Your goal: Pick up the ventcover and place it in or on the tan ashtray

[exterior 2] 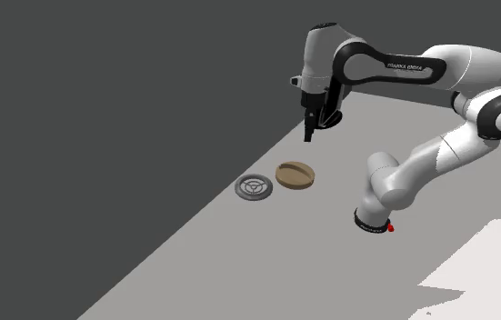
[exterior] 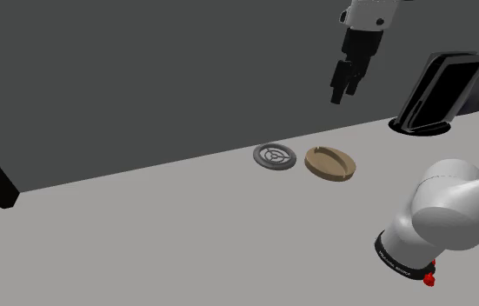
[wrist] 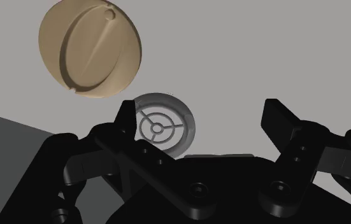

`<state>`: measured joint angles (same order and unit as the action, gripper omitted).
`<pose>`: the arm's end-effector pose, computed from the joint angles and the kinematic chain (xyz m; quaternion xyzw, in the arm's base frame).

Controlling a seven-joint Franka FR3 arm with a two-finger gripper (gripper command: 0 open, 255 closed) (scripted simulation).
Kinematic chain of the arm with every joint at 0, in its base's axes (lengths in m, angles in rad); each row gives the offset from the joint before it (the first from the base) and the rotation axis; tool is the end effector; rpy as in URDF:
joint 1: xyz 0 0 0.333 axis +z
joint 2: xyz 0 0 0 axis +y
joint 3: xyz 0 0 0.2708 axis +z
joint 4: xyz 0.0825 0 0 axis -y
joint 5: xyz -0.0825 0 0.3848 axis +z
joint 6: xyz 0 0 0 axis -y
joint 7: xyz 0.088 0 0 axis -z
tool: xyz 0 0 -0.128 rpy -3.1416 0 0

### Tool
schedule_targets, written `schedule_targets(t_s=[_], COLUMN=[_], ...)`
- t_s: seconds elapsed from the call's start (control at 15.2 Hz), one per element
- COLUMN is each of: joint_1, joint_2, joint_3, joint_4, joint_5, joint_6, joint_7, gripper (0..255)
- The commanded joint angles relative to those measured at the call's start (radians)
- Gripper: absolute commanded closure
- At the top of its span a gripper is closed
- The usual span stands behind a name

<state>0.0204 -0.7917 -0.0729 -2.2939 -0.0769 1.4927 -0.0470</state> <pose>0.3297 -0.0324 0.5609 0.9999 0.0054 -0.0060 0.0122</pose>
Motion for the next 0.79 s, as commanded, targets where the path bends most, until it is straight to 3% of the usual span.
schedule_targets(t_s=[0.0,0.73], joint_1=[0.000,-0.017], joint_2=[0.000,0.214], joint_3=[0.000,-0.085], joint_4=[0.000,-0.155], joint_5=[0.000,-0.063], joint_6=[0.000,0.393], joint_7=[0.000,-0.058], gripper=[0,0])
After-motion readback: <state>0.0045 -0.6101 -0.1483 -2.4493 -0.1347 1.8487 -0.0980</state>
